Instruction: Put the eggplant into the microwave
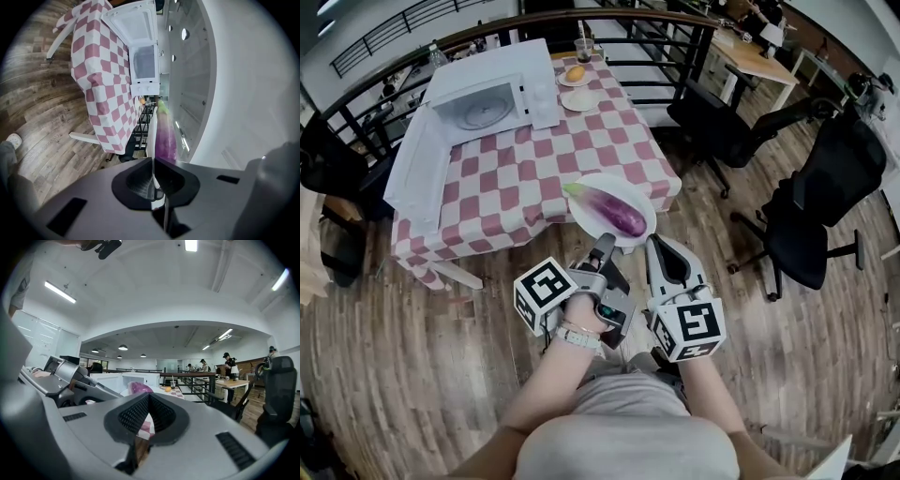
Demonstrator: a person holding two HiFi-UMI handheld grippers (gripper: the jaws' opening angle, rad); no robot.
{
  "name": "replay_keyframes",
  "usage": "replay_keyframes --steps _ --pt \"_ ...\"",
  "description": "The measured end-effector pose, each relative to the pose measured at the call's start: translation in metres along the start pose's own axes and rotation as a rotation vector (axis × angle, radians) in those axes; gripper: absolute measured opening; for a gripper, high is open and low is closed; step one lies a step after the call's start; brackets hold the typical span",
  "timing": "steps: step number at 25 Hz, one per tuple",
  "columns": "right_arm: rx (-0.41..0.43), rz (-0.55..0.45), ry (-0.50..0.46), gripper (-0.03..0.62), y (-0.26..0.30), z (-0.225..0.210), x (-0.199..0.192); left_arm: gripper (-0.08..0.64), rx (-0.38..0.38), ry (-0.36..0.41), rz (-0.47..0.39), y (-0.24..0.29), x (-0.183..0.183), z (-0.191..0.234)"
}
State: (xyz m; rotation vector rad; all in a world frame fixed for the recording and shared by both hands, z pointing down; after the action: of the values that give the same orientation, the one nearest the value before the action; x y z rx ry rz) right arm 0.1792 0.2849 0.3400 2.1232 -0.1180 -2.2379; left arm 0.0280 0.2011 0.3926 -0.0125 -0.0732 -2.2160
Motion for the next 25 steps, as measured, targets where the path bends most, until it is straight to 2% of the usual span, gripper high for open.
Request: replay_keyframes --steps 5,20,25 --pt "0.038 -0.001 0.0 0.023 0.013 0.014 -0.002 0.017 -0.001 -0.006 -0.046 -0.01 0.018 0.003" --pt "0.242 -0.025 -0.021 0.023 0.07 0.059 0.003 0.017 -0.018 -0.029 -0.238 -0.041 0.066 0.008" --pt "0.283 -0.034 -0.011 0.023 0.092 0.07 0.002 0.017 -0.015 -0.024 -0.293 -0.044 0.086 0.009"
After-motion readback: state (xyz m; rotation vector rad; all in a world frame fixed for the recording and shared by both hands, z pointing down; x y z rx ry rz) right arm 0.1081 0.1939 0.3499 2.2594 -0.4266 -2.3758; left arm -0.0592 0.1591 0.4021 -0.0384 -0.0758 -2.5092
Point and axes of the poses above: the fingertips, and each gripper's own axes: y forward along the fingers, z to its left, x out of its top, the point moved 10 cm from there along -y, backward along the fingers, and after that the axes turned 4 degrees about -x, right-handed, at the moved point
